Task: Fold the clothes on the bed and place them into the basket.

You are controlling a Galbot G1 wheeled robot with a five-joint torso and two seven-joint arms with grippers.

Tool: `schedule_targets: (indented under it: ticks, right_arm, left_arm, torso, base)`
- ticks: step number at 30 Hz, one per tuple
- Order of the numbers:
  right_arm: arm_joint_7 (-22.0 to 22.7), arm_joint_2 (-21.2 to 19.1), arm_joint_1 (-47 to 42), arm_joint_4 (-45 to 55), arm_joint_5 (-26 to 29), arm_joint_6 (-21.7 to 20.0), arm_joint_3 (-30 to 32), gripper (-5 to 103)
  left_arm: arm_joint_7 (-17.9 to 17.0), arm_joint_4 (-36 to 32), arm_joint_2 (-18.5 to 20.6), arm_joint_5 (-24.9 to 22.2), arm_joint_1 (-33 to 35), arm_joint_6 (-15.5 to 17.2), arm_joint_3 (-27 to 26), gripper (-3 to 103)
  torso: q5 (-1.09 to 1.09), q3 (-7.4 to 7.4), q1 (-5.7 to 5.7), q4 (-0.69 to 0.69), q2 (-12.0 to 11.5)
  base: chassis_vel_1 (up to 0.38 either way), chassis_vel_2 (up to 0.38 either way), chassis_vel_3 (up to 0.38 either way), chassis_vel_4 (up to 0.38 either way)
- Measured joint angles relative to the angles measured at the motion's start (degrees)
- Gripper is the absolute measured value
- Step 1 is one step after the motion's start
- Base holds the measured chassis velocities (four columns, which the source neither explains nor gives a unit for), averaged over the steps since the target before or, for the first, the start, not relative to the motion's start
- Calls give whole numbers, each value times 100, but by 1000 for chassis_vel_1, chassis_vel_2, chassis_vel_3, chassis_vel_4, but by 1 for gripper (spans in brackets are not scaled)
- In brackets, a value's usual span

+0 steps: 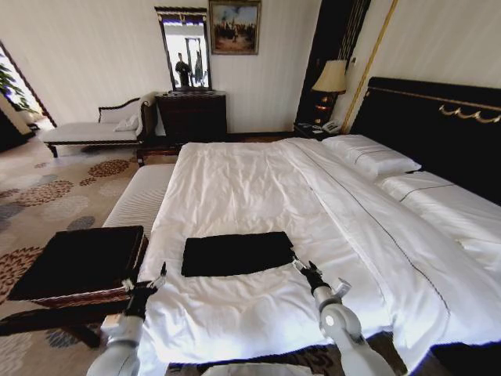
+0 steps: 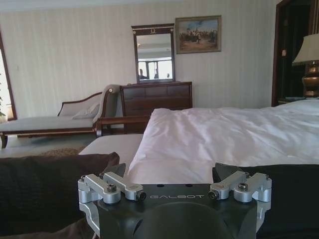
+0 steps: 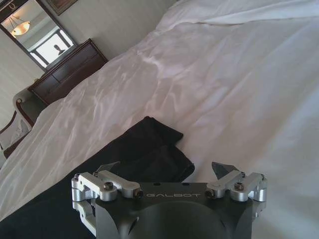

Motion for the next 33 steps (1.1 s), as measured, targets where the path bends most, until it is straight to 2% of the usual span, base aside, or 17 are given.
schedule_targets:
  ticks: [2,6,11,19,27,30,32,33]
  right_arm:
    - [107,51,66,-22,314,-117,-31,100]
    - [170,110,183,-180,601,-179,-19,100]
    - [186,238,480,-553,944,-218,-44,100]
    - [85,596,937,-1148,755,-122,6,100]
    - [80,902,1182,-1327,797,-109,25,101]
    - [87,1014,1232,-1391,792,-112,3,88]
    - [86,1025,1232,-1400,790,-112,3,88]
    - [80,1039,1234,-1411,789,-112,1,83]
  left_arm:
    - [74,-176,-200,109,370,-308,-138,100]
    - [99,-389,-446,112,532,-409,-164,100]
    - [77,-785,-524,86,541,-327,-28,100]
    - [-66,-1061,-478,95,403,-131,147,100]
    - [-184,-1163,-474,106,389,-28,246,100]
    - [-211,-1177,-483,84,392,-8,236,100]
    - [-213,-1177,-488,81,392,-8,226,100]
    - [-213,-1176,-493,78,393,-8,210,100]
  torso:
    - [0,0,0,-2,0]
    - [-1,0,0,-3,0]
    - [-1,0,0,-4,0]
    - [-2,0,0,-4,0]
    - [-2,1,0,-3,0]
    - [-1,1,1,-3,-1]
    - [-1,1,1,-3,-1]
    - [-2,1,1,-3,-1]
  base:
    - [0,0,0,0]
    - [0,0,0,0]
    - [0,0,0,0]
    - [0,0,0,0]
    - [0,0,0,0]
    - [0,0,0,0]
    - [0,0,0,0]
    - [0,0,0,0]
